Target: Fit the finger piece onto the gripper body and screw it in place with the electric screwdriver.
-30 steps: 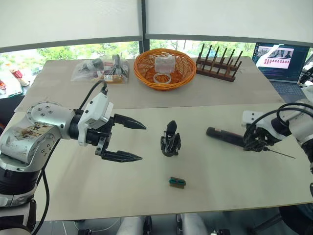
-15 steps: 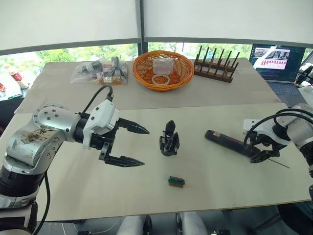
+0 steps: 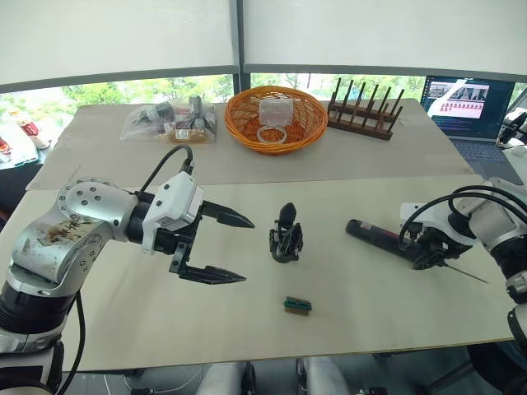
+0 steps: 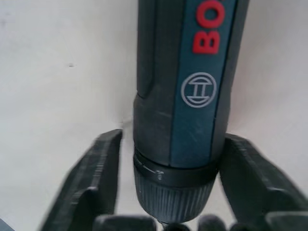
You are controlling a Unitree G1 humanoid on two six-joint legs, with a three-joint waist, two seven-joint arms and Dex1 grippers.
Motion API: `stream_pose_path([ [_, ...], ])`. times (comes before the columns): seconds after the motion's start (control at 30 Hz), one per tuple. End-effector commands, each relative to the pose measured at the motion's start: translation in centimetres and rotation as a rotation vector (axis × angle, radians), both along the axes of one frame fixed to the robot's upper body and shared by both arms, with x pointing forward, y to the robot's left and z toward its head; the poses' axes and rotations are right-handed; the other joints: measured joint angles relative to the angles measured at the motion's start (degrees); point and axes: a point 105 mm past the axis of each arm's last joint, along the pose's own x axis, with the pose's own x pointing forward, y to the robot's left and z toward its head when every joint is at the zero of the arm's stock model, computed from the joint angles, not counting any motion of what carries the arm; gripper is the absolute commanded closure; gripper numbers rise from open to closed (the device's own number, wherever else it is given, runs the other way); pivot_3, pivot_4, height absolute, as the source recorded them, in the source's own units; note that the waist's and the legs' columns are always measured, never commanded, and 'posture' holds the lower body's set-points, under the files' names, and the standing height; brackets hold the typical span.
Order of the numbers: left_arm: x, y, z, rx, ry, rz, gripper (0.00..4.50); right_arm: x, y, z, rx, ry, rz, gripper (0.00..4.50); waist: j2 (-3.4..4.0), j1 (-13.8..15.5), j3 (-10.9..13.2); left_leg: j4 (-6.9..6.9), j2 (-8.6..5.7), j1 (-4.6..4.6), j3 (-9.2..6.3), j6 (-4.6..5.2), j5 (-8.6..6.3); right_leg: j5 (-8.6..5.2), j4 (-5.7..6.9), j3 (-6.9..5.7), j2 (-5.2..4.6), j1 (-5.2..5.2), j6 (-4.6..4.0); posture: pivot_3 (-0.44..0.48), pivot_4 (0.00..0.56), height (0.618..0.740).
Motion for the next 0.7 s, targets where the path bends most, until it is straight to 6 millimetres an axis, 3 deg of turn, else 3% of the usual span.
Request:
stream_pose_path([
  [0.03,-0.7,-0.4,0.1,0.008,-0.031,-0.037,0.0,0.6,0.0,0.4,-0.003,-0.05,0.046,2.61,-0.04,-0.1,0.0,0.0,0.0,0.01,0.0,0.0,0.0,0.0,0.0,0.0,0.0,0.02,0.0,0.0,0.15,0.74],
  [0.2,-1.0,0.0,-0.7,0.035,-0.007,-0.053,0.0,1.7,0.8,5.4,0.028,-0.285,0.244,2.61,0.08,-0.3,0.1,-0.02,-0.03,0.04,0.03,0.0,0.0,0.0,0.02,0.1,-0.02,-0.02,0.01,0.0,0.15,0.74],
  [0.33,-1.4,0.3,-1.9,0.067,0.006,-0.09,0.0,0.7,2.1,9.1,0.162,-0.472,0.283,2.61,0.48,0.1,0.4,-0.1,-0.01,-0.07,0.03,-0.01,0.01,0.0,0.02,0.09,-0.02,-0.19,0.0,0.0,0.15,0.74],
  [0.47,-1.5,0.4,-3.4,0.083,0.04,-0.113,0.0,-2.3,6.0,12.3,0.517,-0.705,0.246,2.61,0.48,0.7,0.4,-0.18,0.13,-0.08,0.0,-0.04,0.0,-0.06,-0.04,-0.05,0.03,-0.13,-0.1,0.0,0.15,0.74],
  [0.57,-1.2,0.5,-4.6,0.091,0.027,-0.132,0.0,-5.7,8.2,13.8,0.792,-0.854,0.157,2.61,0.47,1.2,0.4,-0.17,0.14,-0.1,-0.01,-0.04,0.0,-0.05,-0.02,-0.02,-0.04,-0.13,-0.1,0.0,0.15,0.74],
  [0.7,-1.0,0.4,-6.1,0.08,0.02,-0.153,0.0,-8.6,9.3,14.7,1.007,-1.022,-0.027,2.61,0.48,1.9,0.4,-0.13,0.08,-0.09,-0.04,0.06,-0.08,0.02,0.03,0.01,-0.22,-0.12,-0.08,0.0,0.15,0.74],
])
